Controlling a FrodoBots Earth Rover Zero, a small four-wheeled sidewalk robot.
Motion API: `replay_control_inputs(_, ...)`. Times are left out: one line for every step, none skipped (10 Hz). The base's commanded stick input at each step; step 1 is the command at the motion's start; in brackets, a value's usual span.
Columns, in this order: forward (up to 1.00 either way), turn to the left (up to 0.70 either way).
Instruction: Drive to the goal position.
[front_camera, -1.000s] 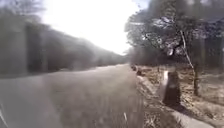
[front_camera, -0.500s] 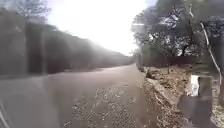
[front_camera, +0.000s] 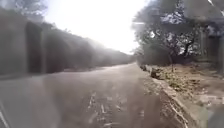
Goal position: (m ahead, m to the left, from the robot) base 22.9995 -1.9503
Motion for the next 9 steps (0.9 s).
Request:
replay_control_inputs(1.0, 0.0)
replay_control_inputs(1.0, 0.0)
replay_control_inputs(1.0, 0.0)
replay_control_inputs(1.0, -0.27)
replay_control_inputs(1.0, -0.27)
replay_control_inputs(1.0, 0.0)
replay_control_inputs(1.0, 0.0)
replay_control_inputs(1.0, 0.0)
replay_control_inputs(1.0, 0.0)
